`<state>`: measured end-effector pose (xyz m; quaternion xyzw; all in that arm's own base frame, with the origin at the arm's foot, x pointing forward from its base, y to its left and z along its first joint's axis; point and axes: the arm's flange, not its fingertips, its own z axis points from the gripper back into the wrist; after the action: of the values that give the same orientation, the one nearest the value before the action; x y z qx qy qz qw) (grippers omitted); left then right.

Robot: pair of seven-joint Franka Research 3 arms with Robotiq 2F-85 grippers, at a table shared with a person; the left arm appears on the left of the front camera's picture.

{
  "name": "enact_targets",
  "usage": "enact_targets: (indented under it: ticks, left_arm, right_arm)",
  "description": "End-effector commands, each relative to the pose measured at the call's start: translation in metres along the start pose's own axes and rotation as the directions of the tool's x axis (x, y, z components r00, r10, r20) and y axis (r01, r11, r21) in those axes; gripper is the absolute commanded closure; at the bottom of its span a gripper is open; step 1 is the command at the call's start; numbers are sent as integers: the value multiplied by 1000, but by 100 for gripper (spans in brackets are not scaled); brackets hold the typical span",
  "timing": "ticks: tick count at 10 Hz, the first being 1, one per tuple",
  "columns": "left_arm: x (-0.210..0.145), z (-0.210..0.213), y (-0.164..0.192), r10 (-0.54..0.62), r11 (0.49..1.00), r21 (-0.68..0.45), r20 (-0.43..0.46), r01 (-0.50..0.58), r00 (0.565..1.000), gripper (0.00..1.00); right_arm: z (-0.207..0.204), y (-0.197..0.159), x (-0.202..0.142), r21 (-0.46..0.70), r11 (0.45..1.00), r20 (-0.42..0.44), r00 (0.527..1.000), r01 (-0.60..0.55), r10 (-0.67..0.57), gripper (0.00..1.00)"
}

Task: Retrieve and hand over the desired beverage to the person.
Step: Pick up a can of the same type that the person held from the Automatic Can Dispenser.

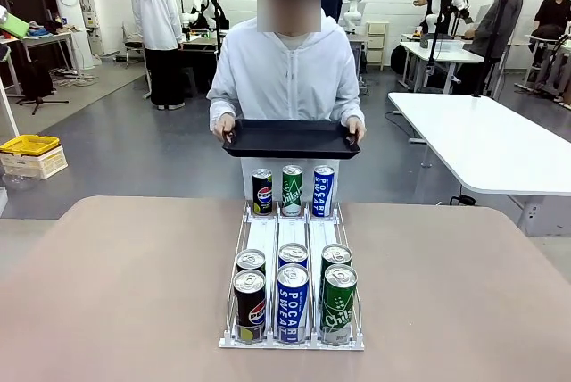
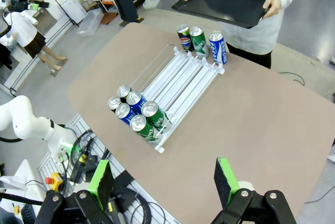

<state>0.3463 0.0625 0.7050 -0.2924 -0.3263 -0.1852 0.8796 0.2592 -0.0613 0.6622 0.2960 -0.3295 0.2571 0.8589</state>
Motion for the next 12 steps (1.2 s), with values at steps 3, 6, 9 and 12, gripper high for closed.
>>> enact_targets:
  ticks: [3, 6, 9, 12]
  left_arm:
    - [0, 1, 0, -13, 1000, -4, -2, 13, 1000, 0]
    - [0, 1, 0, -13, 1000, -4, -2, 13, 1000, 0]
    - [0, 1, 0, -13, 1000, -4, -2, 13, 1000, 0]
    - [0, 1, 0, -13, 1000, -4, -2, 13, 1000, 0]
  right_arm:
    - [-132, 64, 28, -308, 916, -189, 927, 256, -323, 0]
    - [-222, 97, 25, -551, 777, -263, 819, 306, -509, 0]
    - [-267, 107, 23, -565, 754, -274, 786, 335, -555, 0]
    - [-271, 106, 16, -574, 755, -280, 791, 317, -544, 0]
